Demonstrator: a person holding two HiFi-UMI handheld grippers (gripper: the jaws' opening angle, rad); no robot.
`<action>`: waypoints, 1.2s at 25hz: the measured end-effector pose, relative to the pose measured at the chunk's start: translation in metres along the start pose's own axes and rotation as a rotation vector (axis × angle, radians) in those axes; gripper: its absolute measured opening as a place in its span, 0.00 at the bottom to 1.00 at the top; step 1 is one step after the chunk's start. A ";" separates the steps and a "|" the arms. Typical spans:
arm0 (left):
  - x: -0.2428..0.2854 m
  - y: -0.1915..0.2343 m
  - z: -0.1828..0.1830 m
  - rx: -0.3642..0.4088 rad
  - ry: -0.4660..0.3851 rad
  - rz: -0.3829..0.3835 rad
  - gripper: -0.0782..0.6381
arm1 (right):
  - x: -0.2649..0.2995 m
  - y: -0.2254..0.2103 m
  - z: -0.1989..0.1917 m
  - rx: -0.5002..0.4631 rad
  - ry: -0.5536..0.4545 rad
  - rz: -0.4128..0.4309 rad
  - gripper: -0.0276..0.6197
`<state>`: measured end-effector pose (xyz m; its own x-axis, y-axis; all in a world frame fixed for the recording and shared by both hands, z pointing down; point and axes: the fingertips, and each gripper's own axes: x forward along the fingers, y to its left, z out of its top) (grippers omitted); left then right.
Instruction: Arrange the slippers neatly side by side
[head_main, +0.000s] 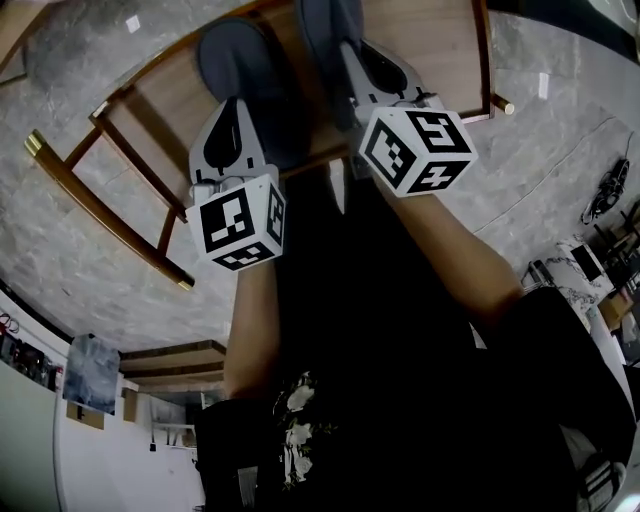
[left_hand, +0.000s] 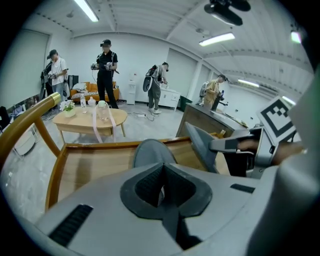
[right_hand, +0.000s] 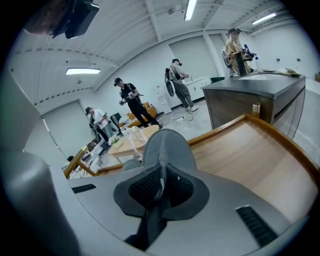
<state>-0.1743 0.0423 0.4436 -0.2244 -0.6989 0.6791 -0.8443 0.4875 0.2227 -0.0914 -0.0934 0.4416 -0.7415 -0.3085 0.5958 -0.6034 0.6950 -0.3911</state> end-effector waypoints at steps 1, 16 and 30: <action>0.000 0.002 -0.001 -0.003 0.001 0.000 0.11 | 0.003 0.002 -0.004 0.014 -0.004 0.007 0.07; 0.009 0.009 -0.007 -0.017 0.012 -0.013 0.11 | 0.015 0.012 -0.060 -0.086 0.099 0.080 0.07; 0.025 0.006 -0.021 -0.028 0.065 -0.053 0.12 | 0.021 0.018 -0.064 -0.117 0.129 0.077 0.07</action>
<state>-0.1750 0.0389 0.4764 -0.1472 -0.6889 0.7098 -0.8397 0.4662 0.2784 -0.0987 -0.0457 0.4919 -0.7356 -0.1709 0.6555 -0.5025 0.7866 -0.3588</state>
